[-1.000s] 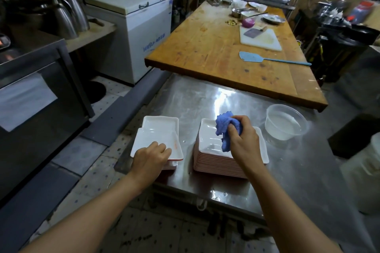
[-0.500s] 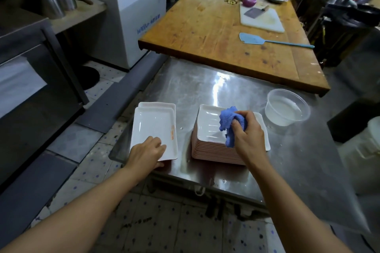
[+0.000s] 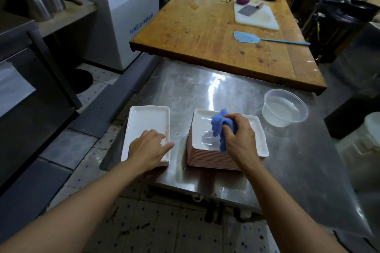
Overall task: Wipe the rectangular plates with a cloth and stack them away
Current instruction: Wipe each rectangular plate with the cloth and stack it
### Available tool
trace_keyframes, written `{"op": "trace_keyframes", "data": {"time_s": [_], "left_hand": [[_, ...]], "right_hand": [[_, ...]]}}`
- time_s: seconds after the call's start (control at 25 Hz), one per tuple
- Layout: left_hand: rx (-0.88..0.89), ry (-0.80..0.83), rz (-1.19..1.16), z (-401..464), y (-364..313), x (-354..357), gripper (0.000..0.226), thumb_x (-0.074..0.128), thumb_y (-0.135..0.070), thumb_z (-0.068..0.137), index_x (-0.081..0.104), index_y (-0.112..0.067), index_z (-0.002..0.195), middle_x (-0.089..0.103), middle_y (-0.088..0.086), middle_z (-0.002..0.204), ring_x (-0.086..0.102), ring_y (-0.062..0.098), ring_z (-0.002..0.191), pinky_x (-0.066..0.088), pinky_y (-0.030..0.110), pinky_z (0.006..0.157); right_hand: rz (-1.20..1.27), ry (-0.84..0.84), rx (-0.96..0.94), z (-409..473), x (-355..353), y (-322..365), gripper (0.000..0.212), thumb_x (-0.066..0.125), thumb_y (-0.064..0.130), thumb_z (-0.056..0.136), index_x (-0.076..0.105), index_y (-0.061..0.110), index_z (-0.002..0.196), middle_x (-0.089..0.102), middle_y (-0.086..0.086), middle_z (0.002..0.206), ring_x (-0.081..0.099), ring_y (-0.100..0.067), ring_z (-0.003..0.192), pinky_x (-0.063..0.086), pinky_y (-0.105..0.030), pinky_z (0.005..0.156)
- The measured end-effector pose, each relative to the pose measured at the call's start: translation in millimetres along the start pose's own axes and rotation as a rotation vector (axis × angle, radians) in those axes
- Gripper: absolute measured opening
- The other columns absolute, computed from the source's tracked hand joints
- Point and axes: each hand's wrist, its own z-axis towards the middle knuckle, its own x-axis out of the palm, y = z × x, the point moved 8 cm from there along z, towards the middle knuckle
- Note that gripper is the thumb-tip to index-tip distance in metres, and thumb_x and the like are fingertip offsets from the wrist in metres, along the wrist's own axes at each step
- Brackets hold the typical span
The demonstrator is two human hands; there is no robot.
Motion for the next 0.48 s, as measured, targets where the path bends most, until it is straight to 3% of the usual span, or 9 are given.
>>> {"op": "trace_keyframes", "data": {"time_s": [0.08,0.2,0.32,0.4,0.48], "left_hand": [[-0.027,-0.045,-0.189,13,-18,-16,0.048,0.040,-0.053,0.092,0.053,-0.021,0.127,0.054,-0.001,0.128,0.047,0.019,0.118,0.043,0.037,0.089],[-0.028,-0.040,-0.375,25,-43,-24,0.047,0.050,-0.047,0.090,0.052,-0.020,0.128,0.057,0.000,0.126,0.054,0.019,0.112,0.046,0.038,0.093],[-0.054,0.016,-0.454,31,-57,-18,0.051,0.057,-0.045,0.086,0.049,-0.023,0.132,0.060,-0.002,0.121,0.056,0.019,0.109,0.046,0.037,0.093],[-0.062,0.021,-0.479,34,-62,-16,0.051,0.060,-0.040,0.083,0.051,-0.025,0.131,0.063,-0.005,0.112,0.057,0.018,0.106,0.047,0.035,0.091],[-0.063,0.005,-0.498,36,-66,-18,0.047,0.063,-0.030,0.080,0.055,-0.027,0.126,0.063,-0.011,0.092,0.057,0.016,0.094,0.048,0.033,0.085]], "right_hand": [[-0.046,0.022,-0.056,11,12,8,0.010,0.053,0.010,0.090,0.059,0.019,0.093,0.058,-0.003,0.101,0.055,-0.014,0.088,0.040,-0.015,0.072],[-0.143,0.077,-0.110,28,34,13,0.013,0.056,0.006,0.086,0.062,0.009,0.097,0.056,-0.004,0.102,0.054,-0.021,0.097,0.038,-0.020,0.075],[-0.402,0.230,-0.149,33,60,4,0.030,0.059,0.016,0.086,0.060,0.013,0.115,0.050,-0.008,0.128,0.042,-0.028,0.118,0.032,-0.026,0.094],[-0.560,0.196,-0.196,33,61,1,0.038,0.060,0.024,0.086,0.057,0.020,0.123,0.042,-0.005,0.139,0.033,-0.030,0.124,0.028,-0.036,0.100],[-0.509,0.178,-0.259,34,62,6,0.035,0.062,0.018,0.085,0.062,0.015,0.119,0.048,-0.010,0.133,0.040,-0.034,0.117,0.033,-0.039,0.095]]}}
